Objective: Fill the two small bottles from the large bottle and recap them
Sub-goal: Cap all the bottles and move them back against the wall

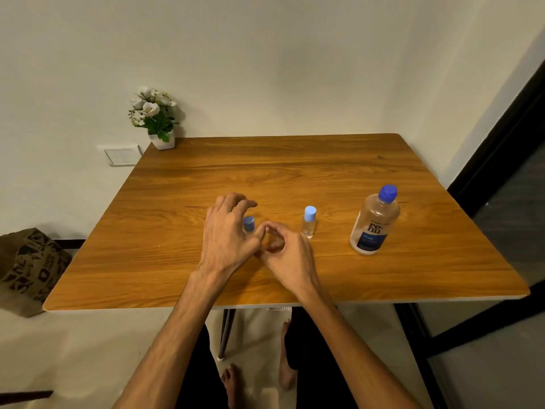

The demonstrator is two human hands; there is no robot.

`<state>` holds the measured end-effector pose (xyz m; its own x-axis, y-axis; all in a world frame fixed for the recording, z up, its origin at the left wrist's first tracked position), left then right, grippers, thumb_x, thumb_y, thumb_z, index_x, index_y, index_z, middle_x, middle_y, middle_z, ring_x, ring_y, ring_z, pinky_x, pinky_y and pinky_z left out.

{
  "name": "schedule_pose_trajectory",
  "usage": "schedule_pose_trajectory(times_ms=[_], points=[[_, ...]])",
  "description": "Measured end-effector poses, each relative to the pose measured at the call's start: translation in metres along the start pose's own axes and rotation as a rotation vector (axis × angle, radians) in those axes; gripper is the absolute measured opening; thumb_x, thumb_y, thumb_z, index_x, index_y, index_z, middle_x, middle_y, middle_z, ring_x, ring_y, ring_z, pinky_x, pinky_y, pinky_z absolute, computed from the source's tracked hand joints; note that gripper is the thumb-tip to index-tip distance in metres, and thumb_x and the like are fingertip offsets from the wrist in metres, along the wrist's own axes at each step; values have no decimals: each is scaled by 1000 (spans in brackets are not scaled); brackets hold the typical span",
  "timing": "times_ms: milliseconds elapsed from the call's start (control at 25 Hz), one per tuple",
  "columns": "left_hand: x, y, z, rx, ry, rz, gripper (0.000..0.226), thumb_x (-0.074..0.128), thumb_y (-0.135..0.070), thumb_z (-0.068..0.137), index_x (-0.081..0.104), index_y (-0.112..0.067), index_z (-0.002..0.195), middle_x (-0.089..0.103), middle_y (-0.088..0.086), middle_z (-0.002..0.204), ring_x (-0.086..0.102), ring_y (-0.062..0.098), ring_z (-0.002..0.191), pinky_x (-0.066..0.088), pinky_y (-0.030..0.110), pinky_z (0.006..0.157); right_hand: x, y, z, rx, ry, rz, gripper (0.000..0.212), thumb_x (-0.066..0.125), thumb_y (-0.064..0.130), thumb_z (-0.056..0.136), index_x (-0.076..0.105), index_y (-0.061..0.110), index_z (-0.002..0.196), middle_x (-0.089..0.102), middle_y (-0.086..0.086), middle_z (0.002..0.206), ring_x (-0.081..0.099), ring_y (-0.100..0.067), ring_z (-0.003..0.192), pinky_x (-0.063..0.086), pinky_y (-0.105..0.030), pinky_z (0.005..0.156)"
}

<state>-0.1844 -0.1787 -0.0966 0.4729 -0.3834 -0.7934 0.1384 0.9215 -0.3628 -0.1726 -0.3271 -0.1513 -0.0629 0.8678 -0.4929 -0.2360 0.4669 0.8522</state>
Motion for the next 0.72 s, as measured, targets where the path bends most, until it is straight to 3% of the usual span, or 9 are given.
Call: schedule_pose_trajectory(times_ms=[80,160,240,320,440,520,600,720], points=[[0,-20,3,75,-49,-57,42,68,-41,84,74,-16,117,68,4,119,62,25,112,49,43,87,-32,5,-16,-35,-126,54,39,87,29,85,76,26,122,81,12,100,74,1,79,61,-20,65],[8,-54,5,150,-68,-205,36,72,-33,84,74,-14,115,70,3,116,64,25,108,51,42,89,-76,0,-34,-51,-349,93,23,84,18,88,80,19,111,80,10,96,74,-3,77,57,-16,60],[28,-94,6,171,0,-362,38,74,-29,83,73,-13,117,71,1,114,65,21,105,54,38,90,-122,-12,-53,23,-573,124,17,82,12,89,81,19,104,79,10,89,73,-5,75,56,-18,59],[54,-129,6,130,115,-453,50,77,-30,81,67,-15,128,68,-2,120,64,15,107,57,38,91,-159,-29,-66,92,-695,152,24,81,9,88,78,20,109,78,11,96,72,-5,81,59,-25,63],[93,-156,6,-8,255,-535,77,82,-35,80,52,-16,147,62,0,137,62,14,118,57,36,97,-187,-59,-53,223,-602,144,59,87,18,82,65,24,137,70,12,126,67,-2,109,61,-28,79],[107,-164,10,-56,285,-573,79,81,-36,76,50,-16,147,62,1,137,62,16,119,57,37,97,-188,-72,-32,277,-447,198,78,92,25,79,55,26,148,62,11,141,61,-4,124,60,-32,92],[114,-169,18,-75,300,-595,69,71,-34,70,58,-14,136,68,3,125,66,20,111,58,39,90,-185,-73,-15,270,-331,189,74,94,28,76,58,29,142,66,13,136,62,-4,125,59,-33,97],[112,-169,34,-26,265,-594,60,65,-31,67,66,-12,124,75,2,110,70,23,100,58,38,82,-185,-67,6,216,-306,149,58,96,25,73,67,33,123,74,18,115,68,7,108,61,-37,97]])
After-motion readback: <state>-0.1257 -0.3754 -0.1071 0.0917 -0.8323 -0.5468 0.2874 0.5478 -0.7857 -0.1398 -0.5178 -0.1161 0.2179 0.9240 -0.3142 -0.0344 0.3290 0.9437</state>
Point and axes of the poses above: each hand's wrist, its own z-axis towards the middle knuckle, its own x-axis out of the palm, y = z × x, the point moved 5 cm from there along z, towards the middle knuckle
